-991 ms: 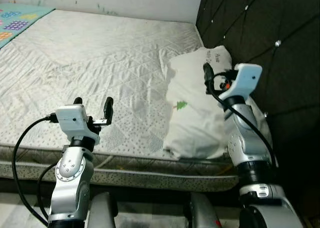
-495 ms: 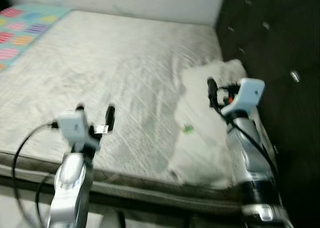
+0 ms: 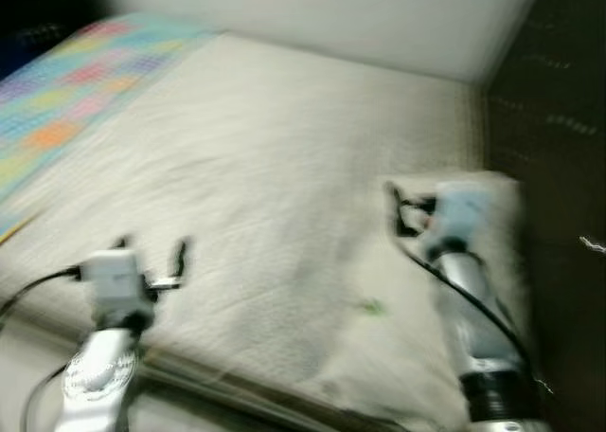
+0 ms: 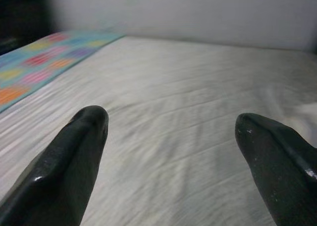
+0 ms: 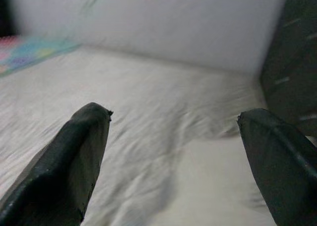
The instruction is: Clean up the room
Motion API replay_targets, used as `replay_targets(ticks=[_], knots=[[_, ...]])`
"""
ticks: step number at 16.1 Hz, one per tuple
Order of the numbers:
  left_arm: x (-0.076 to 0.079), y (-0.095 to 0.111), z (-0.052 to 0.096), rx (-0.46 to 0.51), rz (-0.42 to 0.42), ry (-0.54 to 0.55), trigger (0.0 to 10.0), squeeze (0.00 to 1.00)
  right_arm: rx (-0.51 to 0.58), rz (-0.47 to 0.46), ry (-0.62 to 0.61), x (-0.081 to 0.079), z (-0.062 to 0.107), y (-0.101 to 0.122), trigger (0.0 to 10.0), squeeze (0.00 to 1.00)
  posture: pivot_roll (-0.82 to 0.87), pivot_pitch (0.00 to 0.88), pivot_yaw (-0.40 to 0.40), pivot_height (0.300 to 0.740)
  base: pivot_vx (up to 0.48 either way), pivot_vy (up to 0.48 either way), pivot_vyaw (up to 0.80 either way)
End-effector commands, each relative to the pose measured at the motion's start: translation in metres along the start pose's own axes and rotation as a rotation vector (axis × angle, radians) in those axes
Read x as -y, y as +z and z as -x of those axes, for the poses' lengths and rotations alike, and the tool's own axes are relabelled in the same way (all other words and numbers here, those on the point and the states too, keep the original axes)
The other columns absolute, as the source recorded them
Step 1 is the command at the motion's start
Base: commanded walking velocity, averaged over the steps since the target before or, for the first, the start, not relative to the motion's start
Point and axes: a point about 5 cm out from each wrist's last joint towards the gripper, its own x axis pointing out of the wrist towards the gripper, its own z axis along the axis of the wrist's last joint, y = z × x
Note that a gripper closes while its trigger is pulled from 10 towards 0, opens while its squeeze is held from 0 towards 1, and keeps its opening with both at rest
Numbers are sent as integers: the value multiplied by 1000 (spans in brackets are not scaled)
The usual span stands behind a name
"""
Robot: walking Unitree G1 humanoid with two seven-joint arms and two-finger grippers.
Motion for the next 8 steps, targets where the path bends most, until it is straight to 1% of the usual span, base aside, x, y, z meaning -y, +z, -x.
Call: replay_targets(ticks=[1,2,3,4,5,6,7,8], knots=[[13,10,-6,46,27,-46,10000,0,-30,12,-55,15,4,-6,10000,0,-18,0,-29,740,0,0,-400],[11,22,-21,69,21,-37,10000,0,-21,4,-55,13,-8,2,10000,0,-7,0,-27,740,0,0,-400],[11,26,-27,85,21,-36,10000,0,-18,-2,-56,13,-13,3,10000,0,0,0,-29,740,0,0,-413],[11,15,-27,96,-12,-42,10000,0,-12,36,-37,9,-8,-11,10000,0,2,0,-27,740,0,0,-425],[7,16,-22,83,89,44,10000,0,-41,-60,-107,9,-4,-9,10000,0,-9,0,-32,740,0,0,-463],[9,21,-22,96,89,19,10000,0,-6,-33,-65,2,-6,1,10000,0,-21,0,-29,740,0,0,-463],[11,7,-23,63,54,-8,10000,0,7,44,-9,-4,-4,-5,10000,0,-27,0,-33,740,0,0,-456],[10,-4,-25,31,85,19,10000,0,-32,10,-42,-2,-3,-14,10000,0,-25,0,-34,740,0,0,-400]])
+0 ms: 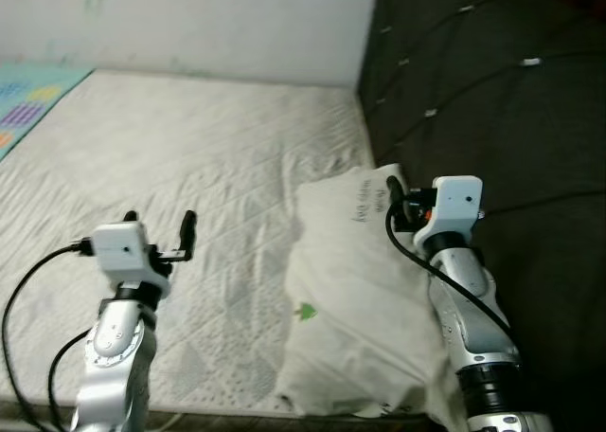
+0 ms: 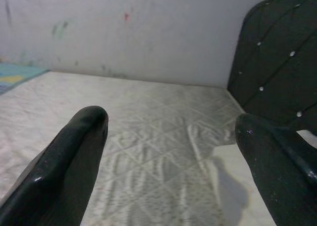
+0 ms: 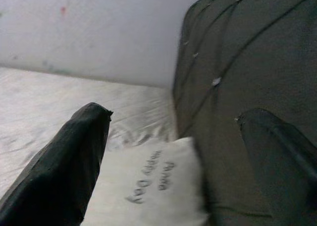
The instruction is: Clean up the room
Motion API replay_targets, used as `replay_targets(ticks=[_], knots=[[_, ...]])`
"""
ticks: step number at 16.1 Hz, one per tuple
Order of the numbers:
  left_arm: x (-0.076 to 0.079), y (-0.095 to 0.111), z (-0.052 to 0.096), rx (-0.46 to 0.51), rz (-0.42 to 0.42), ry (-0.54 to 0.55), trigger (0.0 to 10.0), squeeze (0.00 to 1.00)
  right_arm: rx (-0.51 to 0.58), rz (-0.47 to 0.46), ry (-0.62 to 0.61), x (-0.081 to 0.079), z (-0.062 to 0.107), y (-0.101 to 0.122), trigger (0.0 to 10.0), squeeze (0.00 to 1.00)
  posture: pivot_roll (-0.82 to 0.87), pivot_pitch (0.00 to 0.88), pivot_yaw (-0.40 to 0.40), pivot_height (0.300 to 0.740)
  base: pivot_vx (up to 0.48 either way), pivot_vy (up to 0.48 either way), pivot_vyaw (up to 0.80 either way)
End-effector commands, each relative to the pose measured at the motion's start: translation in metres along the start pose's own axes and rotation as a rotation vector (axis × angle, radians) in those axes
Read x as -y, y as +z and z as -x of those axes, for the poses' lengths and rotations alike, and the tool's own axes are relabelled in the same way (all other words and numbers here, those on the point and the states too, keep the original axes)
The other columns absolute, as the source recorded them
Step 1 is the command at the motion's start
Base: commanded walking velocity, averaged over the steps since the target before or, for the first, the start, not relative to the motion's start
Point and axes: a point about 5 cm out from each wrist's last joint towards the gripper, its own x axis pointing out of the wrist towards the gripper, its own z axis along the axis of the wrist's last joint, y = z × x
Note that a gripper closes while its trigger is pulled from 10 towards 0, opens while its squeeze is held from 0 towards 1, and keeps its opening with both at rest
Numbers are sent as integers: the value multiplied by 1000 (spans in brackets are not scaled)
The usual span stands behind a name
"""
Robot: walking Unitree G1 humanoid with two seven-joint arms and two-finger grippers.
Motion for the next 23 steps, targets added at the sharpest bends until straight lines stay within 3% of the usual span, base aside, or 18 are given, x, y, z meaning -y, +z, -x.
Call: replay_targets(ticks=[1,4,7,12,23], knots=[[2,-8,-2,-26,35,12,10000,0,-43,-64,-26,-1,-2,-6,10000,0,-28,0,-31,740,0,0,0],[11,-5,-11,-1,61,4,10000,0,-41,-59,-35,2,-1,-8,10000,0,-15,0,-32,740,0,0,0],[14,-6,-10,11,62,-22,10000,0,-56,-49,-39,8,3,-15,10000,0,-12,0,-22,740,0,0,0],[18,-4,-11,16,66,-51,10000,0,-48,-71,-22,-1,3,-14,10000,0,-13,0,-13,740,0,0,-766],[23,-3,-12,26,73,-69,10000,0,-14,-66,38,-11,0,-7,10000,0,-25,0,-11,740,0,317,-48]])
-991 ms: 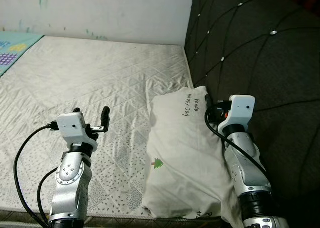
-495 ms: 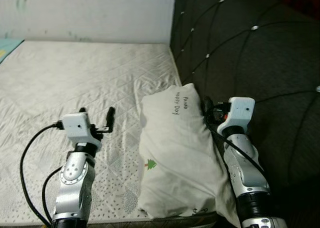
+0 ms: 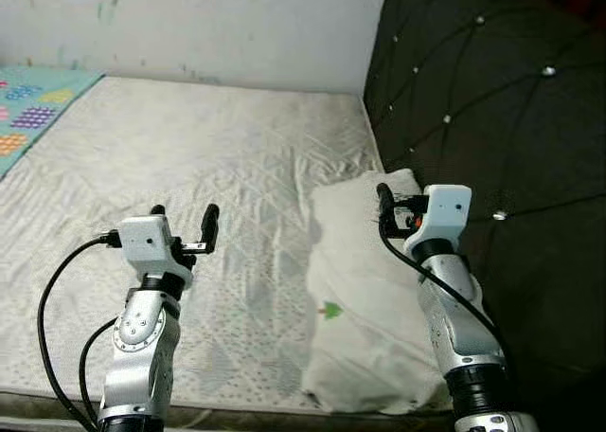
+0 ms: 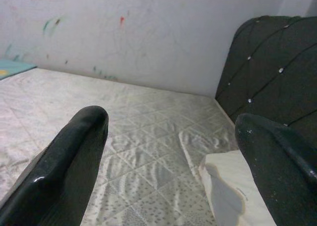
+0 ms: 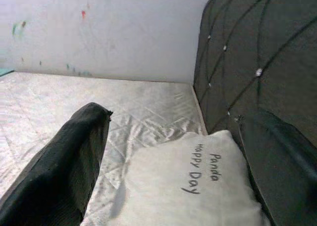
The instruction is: Clean up the room
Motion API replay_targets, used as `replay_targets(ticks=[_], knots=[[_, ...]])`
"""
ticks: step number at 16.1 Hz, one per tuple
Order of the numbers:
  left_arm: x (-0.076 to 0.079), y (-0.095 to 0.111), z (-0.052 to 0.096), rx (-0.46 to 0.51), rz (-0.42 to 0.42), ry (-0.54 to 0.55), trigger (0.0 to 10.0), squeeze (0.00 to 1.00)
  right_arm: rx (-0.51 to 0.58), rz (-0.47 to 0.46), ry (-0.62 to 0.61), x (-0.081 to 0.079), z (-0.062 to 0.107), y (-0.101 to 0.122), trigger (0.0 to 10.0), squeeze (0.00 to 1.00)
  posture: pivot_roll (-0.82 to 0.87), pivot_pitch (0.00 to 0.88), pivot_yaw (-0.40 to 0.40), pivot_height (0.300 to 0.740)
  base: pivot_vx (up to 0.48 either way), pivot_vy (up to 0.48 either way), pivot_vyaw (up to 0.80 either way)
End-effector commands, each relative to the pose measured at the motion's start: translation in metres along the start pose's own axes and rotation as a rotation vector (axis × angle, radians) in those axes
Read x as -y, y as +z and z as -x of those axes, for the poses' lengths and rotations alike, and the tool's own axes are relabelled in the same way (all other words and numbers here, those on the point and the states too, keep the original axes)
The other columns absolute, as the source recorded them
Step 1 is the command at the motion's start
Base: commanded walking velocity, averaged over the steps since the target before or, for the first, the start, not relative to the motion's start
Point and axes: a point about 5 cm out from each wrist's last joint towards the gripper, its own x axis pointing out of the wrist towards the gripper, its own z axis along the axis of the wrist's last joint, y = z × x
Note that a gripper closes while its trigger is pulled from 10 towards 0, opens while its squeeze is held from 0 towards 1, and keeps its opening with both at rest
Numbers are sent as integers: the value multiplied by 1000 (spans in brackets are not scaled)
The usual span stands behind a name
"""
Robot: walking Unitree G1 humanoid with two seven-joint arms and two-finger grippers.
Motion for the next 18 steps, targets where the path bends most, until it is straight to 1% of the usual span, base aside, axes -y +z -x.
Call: replay_targets(ticks=[1,13,18], knots=[[1,4,-2,18,-5,-6,10000,0,22,10,11,-1,-3,6,10000,0,-25,0,-11,740,0,379,0],[-1,5,-4,24,-14,0,10000,0,25,26,24,-1,-4,6,10000,0,-28,0,-11,740,0,389,0],[0,3,-2,16,-13,-1,10000,0,16,31,25,0,-1,3,10000,0,-31,0,-11,740,0,415,0]])
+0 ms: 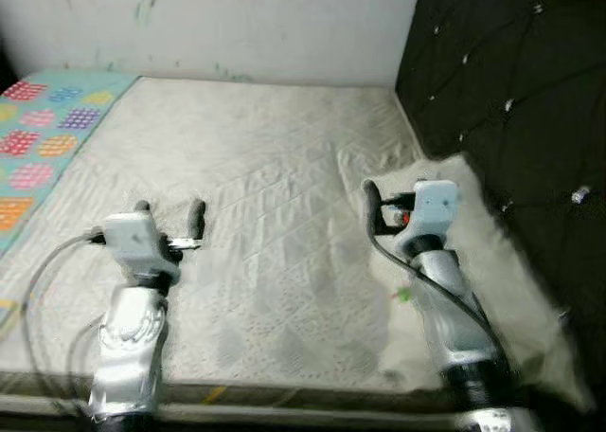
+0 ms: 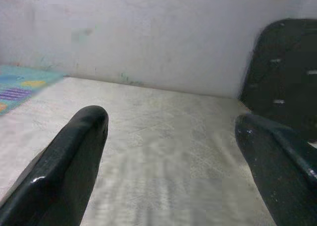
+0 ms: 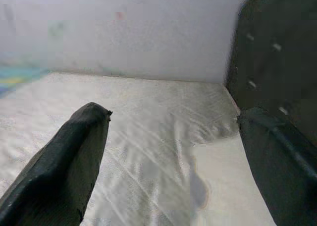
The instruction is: Clean up the room
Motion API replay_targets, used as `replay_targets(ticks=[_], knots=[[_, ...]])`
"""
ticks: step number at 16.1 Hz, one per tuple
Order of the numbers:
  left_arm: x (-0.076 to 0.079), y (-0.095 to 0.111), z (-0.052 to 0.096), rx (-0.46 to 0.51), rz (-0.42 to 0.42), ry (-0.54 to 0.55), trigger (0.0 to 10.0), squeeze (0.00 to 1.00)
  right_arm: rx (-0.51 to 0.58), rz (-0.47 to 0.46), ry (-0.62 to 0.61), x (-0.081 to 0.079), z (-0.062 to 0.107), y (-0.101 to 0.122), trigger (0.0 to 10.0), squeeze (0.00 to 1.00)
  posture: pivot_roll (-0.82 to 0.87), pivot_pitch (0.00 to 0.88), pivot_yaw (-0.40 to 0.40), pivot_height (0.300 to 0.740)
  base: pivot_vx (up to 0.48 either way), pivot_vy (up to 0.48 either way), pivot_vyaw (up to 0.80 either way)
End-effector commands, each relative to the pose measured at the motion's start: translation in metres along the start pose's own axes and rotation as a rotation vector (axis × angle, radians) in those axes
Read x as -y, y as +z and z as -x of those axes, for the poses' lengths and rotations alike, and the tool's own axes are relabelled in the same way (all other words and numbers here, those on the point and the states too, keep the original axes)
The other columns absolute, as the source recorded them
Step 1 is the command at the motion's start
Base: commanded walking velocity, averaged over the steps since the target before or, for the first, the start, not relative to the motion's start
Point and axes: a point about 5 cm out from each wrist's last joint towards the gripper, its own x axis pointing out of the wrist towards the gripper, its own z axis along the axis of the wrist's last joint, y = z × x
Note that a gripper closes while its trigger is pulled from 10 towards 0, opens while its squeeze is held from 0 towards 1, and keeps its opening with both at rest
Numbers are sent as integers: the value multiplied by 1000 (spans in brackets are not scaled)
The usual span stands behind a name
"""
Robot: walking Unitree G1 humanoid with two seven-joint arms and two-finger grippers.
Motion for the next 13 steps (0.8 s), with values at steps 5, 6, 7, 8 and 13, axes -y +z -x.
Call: replay_targets(ticks=[5,6,7,8,13], knots=[[-3,1,0,-3,-19,2,10000,0,17,8,-2,1,-1,5,10000,0,-38,0,-8,740,0,415,0],[-2,1,1,-4,-18,1,10000,0,15,10,-3,2,0,5,10000,0,-40,0,-9,740,0,424,0],[-2,1,1,-5,-18,1,10000,0,13,12,-4,3,1,4,10000,0,-41,0,-7,740,0,424,0],[-1,0,2,-8,-16,0,10000,0,9,14,-5,3,2,3,10000,0,-42,0,-10,740,0,442,0],[1,-3,5,-19,-9,-1,10000,0,-8,23,-5,5,6,-1,10000,0,-43,0,-13,740,0,445,0]])
